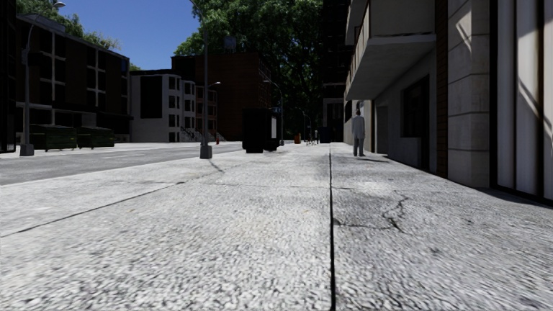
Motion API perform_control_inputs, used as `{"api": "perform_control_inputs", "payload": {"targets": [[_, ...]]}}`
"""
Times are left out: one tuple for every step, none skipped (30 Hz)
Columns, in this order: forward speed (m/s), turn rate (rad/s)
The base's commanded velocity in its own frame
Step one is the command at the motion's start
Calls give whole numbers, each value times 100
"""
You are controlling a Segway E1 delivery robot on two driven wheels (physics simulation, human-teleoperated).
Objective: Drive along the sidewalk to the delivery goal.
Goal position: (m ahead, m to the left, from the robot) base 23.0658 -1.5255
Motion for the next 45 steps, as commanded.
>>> {"api": "perform_control_inputs", "payload": {"targets": [[200,0],[200,0],[200,0],[200,0],[200,0],[200,0],[200,0],[200,0],[200,0],[200,0],[200,0],[200,0],[200,0],[200,0],[200,0],[200,0],[200,0],[200,0],[200,0],[200,0],[200,0],[200,0],[200,0],[200,0],[200,0],[200,0],[200,0],[200,0],[200,0],[200,-1],[200,-2],[200,-7],[200,-7],[200,-12],[200,-15],[200,-15],[200,-15],[200,-16],[200,-16],[200,-16],[200,-16],[200,-16],[200,-16],[200,-16],[200,-16]]}}
